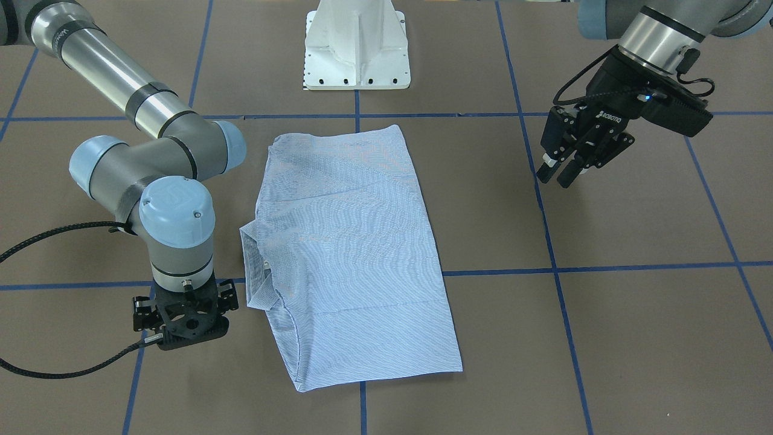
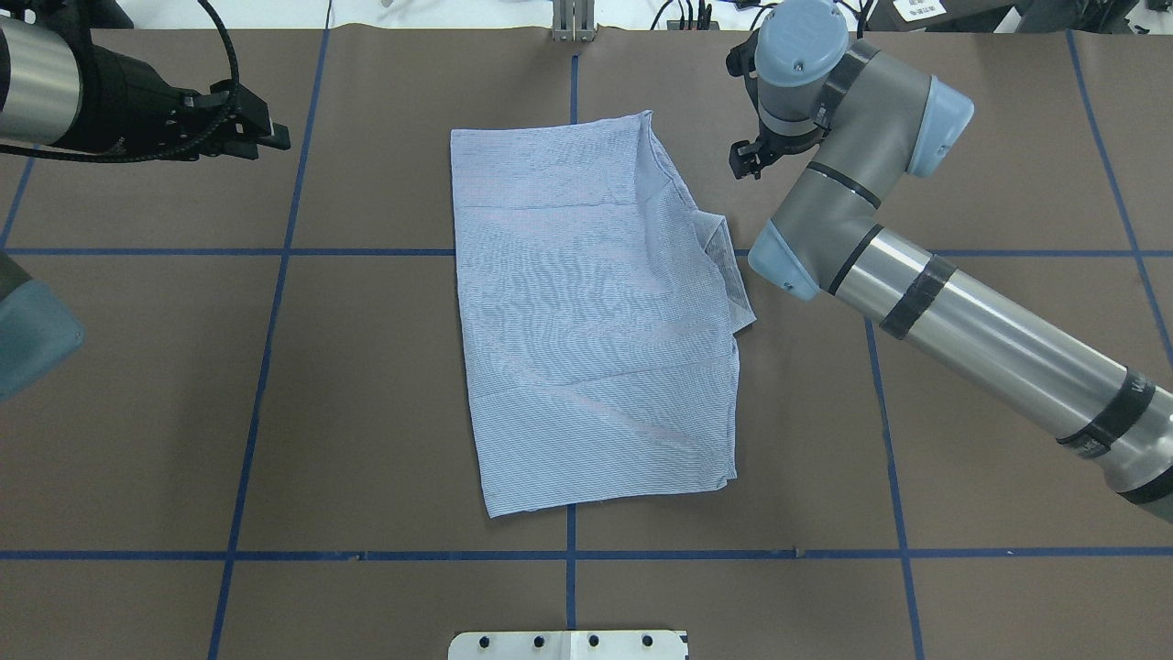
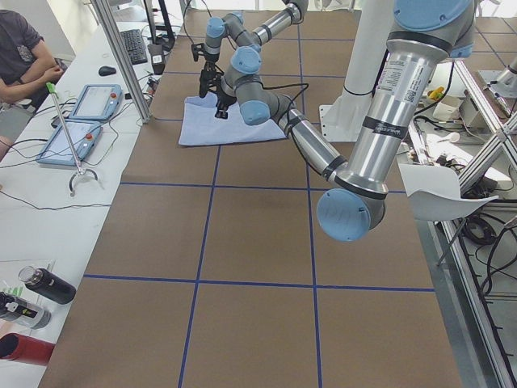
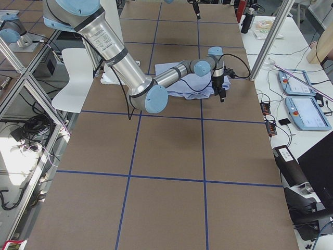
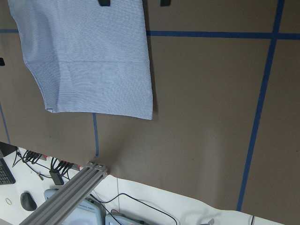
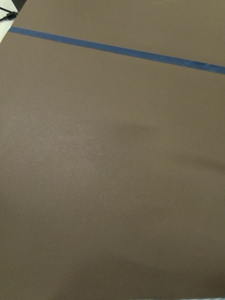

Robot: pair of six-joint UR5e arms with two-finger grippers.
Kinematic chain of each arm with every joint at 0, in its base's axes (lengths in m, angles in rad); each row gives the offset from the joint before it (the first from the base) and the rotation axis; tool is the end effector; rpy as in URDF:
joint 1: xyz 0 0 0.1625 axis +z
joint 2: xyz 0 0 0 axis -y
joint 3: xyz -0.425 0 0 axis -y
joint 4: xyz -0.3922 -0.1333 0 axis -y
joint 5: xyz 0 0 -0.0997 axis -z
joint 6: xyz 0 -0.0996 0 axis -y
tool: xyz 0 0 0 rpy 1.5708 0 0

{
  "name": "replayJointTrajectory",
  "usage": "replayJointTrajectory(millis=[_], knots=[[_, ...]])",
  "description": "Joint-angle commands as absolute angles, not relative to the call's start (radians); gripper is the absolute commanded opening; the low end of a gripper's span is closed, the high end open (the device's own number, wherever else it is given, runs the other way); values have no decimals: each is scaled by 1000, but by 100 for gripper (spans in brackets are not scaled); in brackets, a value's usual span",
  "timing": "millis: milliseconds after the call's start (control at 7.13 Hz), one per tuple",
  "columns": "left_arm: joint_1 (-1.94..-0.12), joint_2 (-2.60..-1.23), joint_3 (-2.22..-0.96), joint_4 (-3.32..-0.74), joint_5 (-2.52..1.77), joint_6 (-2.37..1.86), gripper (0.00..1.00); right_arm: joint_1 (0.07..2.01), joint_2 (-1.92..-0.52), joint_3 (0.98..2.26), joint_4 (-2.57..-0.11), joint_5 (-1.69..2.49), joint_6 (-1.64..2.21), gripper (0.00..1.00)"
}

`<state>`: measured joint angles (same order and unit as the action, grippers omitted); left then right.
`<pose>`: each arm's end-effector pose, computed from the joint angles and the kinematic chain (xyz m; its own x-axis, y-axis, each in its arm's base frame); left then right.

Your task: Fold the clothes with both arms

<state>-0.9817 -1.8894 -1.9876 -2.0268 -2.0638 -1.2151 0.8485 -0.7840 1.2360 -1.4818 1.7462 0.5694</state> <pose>0.2297 -0.4988 0.2429 0.3629 0.0091 -0.9318 0.3860 0.9087 0.1592 -0.4351 -0.6692 0.3240 0.8777 -0.2583 0.4036 0.1110 0.9290 0.3531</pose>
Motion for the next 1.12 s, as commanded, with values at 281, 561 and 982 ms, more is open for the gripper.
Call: replayJointTrajectory(millis=[281, 561, 982], knots=[[-994, -1887, -1997, -2028, -2062, -1215, 46, 812, -626, 1163, -1445, 1772, 701, 100], [-994, -1881, -2003, -2028, -2060, -1215, 47, 792, -620, 1120, -1408, 1769, 722, 100], [-993, -1884, -2005, -2028, -2060, -1215, 47, 759, -632, 1079, -1399, 1772, 727, 100]])
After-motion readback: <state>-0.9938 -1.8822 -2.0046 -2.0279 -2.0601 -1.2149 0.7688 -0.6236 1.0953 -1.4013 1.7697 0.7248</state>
